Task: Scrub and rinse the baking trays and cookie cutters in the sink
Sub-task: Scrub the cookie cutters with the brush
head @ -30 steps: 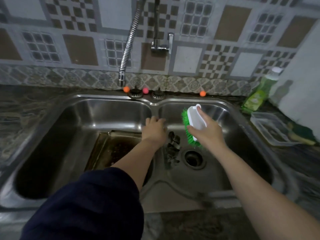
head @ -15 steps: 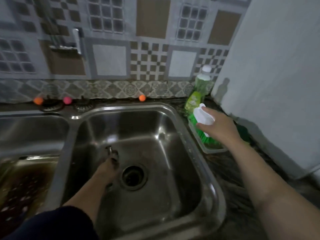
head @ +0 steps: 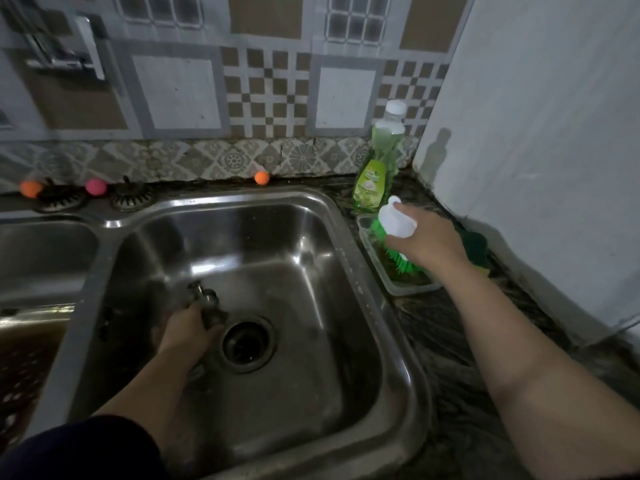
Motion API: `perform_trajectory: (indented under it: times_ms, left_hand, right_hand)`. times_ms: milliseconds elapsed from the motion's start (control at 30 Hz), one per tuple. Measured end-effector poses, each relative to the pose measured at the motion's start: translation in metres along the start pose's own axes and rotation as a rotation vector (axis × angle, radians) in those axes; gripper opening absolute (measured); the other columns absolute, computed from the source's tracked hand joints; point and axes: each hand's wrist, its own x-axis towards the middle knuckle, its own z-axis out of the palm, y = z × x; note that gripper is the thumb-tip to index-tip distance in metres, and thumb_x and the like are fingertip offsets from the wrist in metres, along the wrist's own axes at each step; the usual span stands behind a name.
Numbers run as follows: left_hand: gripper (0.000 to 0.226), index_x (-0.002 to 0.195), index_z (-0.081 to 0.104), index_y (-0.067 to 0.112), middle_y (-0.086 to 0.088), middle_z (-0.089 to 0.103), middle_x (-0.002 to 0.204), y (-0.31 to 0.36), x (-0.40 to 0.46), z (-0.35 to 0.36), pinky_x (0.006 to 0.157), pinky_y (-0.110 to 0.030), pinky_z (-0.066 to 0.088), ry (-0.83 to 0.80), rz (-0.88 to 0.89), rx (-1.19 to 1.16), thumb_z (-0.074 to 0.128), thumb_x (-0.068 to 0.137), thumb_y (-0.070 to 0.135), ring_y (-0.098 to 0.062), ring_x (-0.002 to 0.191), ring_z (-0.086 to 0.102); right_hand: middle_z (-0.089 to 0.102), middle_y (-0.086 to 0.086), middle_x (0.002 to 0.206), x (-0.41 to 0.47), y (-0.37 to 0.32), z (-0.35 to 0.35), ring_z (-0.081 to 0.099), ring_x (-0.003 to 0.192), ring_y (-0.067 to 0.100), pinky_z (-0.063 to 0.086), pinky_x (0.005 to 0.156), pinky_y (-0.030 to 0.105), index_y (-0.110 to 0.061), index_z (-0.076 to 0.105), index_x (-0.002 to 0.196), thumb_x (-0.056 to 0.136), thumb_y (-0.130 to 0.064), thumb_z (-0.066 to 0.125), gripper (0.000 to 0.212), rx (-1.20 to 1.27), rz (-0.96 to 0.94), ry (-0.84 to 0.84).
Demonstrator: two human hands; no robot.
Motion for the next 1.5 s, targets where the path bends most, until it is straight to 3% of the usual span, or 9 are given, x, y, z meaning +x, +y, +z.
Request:
perform_trajectory:
  times_ms: [200, 300, 600, 700, 833, 1067, 1233, 1400, 1500]
  left_hand:
    - [0.062, 0.129, 0.054, 0.014, -0.001, 0.049, 0.116, 0.052, -0.033, -0.034, 0.078, -0.010, 0.032, 0.171, 0.186, -0.243, 0.081, 0.073, 0.015, -0.007, 0.091, 0.052]
    - [0.057, 0.123, 0.058, 0.014, -0.002, 0.053, 0.118, 0.065, -0.052, -0.050, 0.078, -0.012, 0.041, 0.202, 0.269, -0.326, 0.082, 0.071, 0.016, -0.009, 0.099, 0.054]
    - [0.050, 0.112, 0.063, 0.024, 0.012, 0.068, 0.100, 0.063, -0.089, -0.076, 0.077, -0.014, 0.050, 0.289, 0.458, -0.413, 0.083, 0.067, 0.023, -0.001, 0.093, 0.064]
    - [0.049, 0.111, 0.064, 0.029, 0.015, 0.069, 0.101, 0.059, -0.095, -0.083, 0.083, -0.024, 0.054, 0.334, 0.454, -0.421, 0.083, 0.066, 0.022, 0.002, 0.095, 0.064]
    - [0.054, 0.114, 0.064, 0.025, 0.019, 0.065, 0.097, 0.057, -0.099, -0.092, 0.078, -0.003, 0.045, 0.403, 0.405, -0.443, 0.085, 0.066, 0.015, 0.015, 0.090, 0.057]
    - [0.052, 0.113, 0.061, 0.023, 0.016, 0.065, 0.097, 0.059, -0.102, -0.100, 0.078, -0.002, 0.045, 0.431, 0.349, -0.515, 0.086, 0.068, 0.020, 0.006, 0.092, 0.060]
    - [0.027, 0.108, 0.064, 0.012, -0.003, 0.072, 0.101, 0.072, -0.107, -0.102, 0.088, -0.029, 0.051, 0.079, 0.134, -1.163, 0.071, 0.084, 0.022, -0.018, 0.100, 0.066]
    - [0.033, 0.115, 0.062, 0.011, -0.005, 0.069, 0.114, 0.087, -0.112, -0.105, 0.103, -0.031, 0.044, -0.083, 0.015, -1.321, 0.060, 0.091, 0.034, -0.014, 0.111, 0.063]
    - [0.026, 0.109, 0.063, 0.013, -0.004, 0.069, 0.108, 0.095, -0.114, -0.109, 0.102, -0.029, 0.044, -0.115, -0.034, -1.327, 0.058, 0.093, 0.033, -0.013, 0.108, 0.063]
  right_hand:
    - [0.044, -0.007, 0.146, -0.031, -0.042, -0.012, 0.045, 0.128, 0.019, 0.043, 0.091, 0.028, -0.042, 0.041, 0.141, 0.081, -0.039, 0.070, 0.067, 0.178, -0.215, 0.037]
    - [0.048, -0.008, 0.139, -0.059, -0.063, 0.016, 0.050, 0.117, 0.013, 0.040, 0.076, 0.021, -0.042, 0.042, 0.141, 0.080, -0.036, 0.072, 0.068, 0.252, -0.326, -0.075]
    - [0.057, -0.001, 0.120, -0.107, -0.100, 0.091, 0.054, 0.110, 0.017, 0.046, 0.088, 0.031, -0.045, 0.041, 0.140, 0.079, -0.033, 0.069, 0.068, 0.172, -0.597, -0.140]
    - [0.057, 0.001, 0.118, -0.107, -0.110, 0.093, 0.055, 0.107, 0.020, 0.047, 0.086, 0.034, -0.042, 0.040, 0.141, 0.081, -0.031, 0.067, 0.067, 0.165, -0.609, -0.080]
    - [0.056, 0.000, 0.117, -0.110, -0.120, 0.090, 0.055, 0.105, 0.020, 0.046, 0.083, 0.030, -0.041, 0.042, 0.140, 0.082, -0.031, 0.068, 0.065, 0.194, -0.664, 0.013]
    - [0.056, 0.003, 0.130, -0.099, -0.119, 0.076, 0.054, 0.116, 0.020, 0.045, 0.089, 0.028, -0.037, 0.041, 0.142, 0.084, -0.028, 0.068, 0.065, 0.298, -0.565, 0.006]
    - [0.051, -0.009, 0.139, -0.110, -0.115, 0.077, 0.049, 0.122, 0.007, 0.040, 0.085, 0.011, -0.040, 0.043, 0.140, 0.083, -0.032, 0.071, 0.065, 0.451, -0.582, -0.069]
    - [0.050, -0.013, 0.131, -0.112, -0.115, 0.065, 0.048, 0.114, 0.004, 0.037, 0.078, 0.003, -0.032, 0.045, 0.142, 0.085, -0.028, 0.070, 0.063, 0.569, -0.518, 0.064]
    - [0.055, -0.007, 0.133, -0.118, -0.115, 0.068, 0.052, 0.117, 0.010, 0.047, 0.091, 0.024, -0.038, 0.044, 0.140, 0.082, -0.030, 0.071, 0.064, 0.477, -0.620, 0.030]
